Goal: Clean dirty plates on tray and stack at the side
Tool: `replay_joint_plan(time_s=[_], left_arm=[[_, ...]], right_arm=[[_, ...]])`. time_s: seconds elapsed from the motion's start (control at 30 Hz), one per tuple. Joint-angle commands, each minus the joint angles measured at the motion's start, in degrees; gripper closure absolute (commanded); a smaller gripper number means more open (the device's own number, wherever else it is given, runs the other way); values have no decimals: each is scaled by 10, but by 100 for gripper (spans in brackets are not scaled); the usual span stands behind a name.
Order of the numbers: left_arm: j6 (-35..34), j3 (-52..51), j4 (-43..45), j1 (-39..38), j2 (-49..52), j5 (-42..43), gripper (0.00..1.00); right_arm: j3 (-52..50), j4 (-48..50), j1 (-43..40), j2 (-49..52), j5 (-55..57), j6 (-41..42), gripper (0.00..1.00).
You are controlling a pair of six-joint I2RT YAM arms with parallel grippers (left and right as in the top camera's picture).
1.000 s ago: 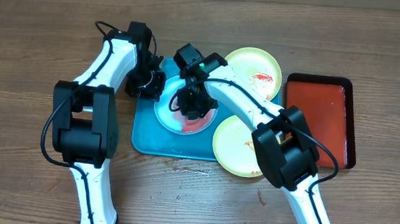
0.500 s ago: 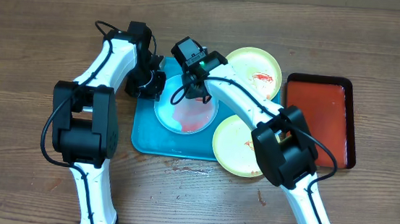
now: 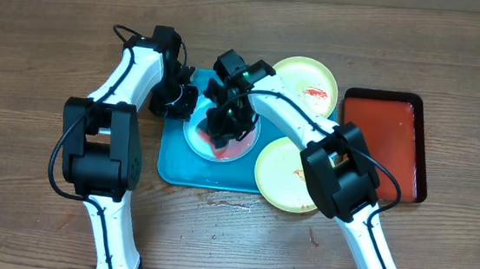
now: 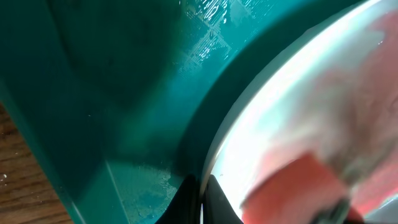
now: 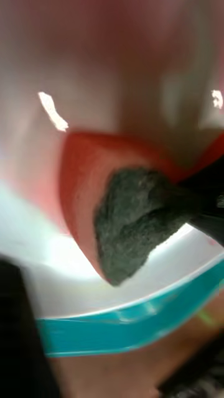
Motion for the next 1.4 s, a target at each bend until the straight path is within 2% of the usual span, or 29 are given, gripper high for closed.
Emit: replay_joint_plan(time_s=[0.0,0.4,0.57,0.9,1.0,1.37], left_arm=[[6,5,5,3,5,-2,96],[5,10,0,3,-9,-7,96],[-18,12,-4,0,-59,-62,96],[-53,11,-17,-37,-173,-223,96],[-79,11,-34,-68,-195,-315,96],[-166,11,-81,-207,-215,-588,96]], right_arm=[[1,-17,-10,2,-48,-27,96],[2,-29,-135,-164,1,37,96],[2,-48,-212,-236,34,61,96],[2,-108,-370,-309,43,66,96],[2,-139,-417,-309,61,66,96],[1,-169,-445,-309,162,64,96]])
